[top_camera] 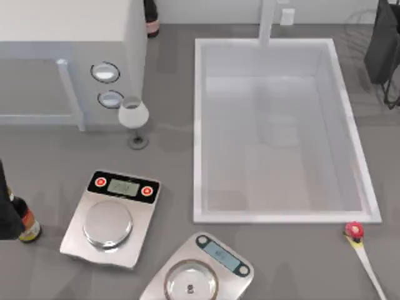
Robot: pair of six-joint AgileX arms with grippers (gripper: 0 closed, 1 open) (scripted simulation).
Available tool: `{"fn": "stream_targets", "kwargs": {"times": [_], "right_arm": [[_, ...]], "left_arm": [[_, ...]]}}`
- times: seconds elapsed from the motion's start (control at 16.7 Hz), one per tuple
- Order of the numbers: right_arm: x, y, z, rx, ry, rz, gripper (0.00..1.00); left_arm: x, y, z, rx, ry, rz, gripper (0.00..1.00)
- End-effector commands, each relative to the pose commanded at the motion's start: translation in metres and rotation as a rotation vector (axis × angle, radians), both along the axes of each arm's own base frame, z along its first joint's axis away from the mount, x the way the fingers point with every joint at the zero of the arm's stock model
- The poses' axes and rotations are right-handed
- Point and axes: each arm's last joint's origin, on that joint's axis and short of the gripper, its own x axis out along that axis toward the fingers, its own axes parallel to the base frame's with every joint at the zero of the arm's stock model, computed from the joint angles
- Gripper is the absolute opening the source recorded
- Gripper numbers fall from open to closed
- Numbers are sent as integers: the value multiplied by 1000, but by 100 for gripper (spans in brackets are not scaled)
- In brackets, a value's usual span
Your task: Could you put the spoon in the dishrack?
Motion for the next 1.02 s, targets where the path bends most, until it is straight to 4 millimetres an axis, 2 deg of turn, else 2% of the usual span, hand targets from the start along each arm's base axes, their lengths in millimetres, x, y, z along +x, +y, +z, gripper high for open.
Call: {"fn": "stream_targets", "kwargs": {"times": [0.24,0.42,0.72,1.02], "right_arm": [[0,1,4,7,36,12,100],[4,6,17,27,176,54,100],[28,25,37,45,632,141,100],[66,55,40,-8,1143,175,100]], "left_arm": [[0,0,0,0,0,0,100],[0,0,0,0,0,0,100],[0,0,0,0,0,0,100],[0,0,0,0,0,0,100]]}}
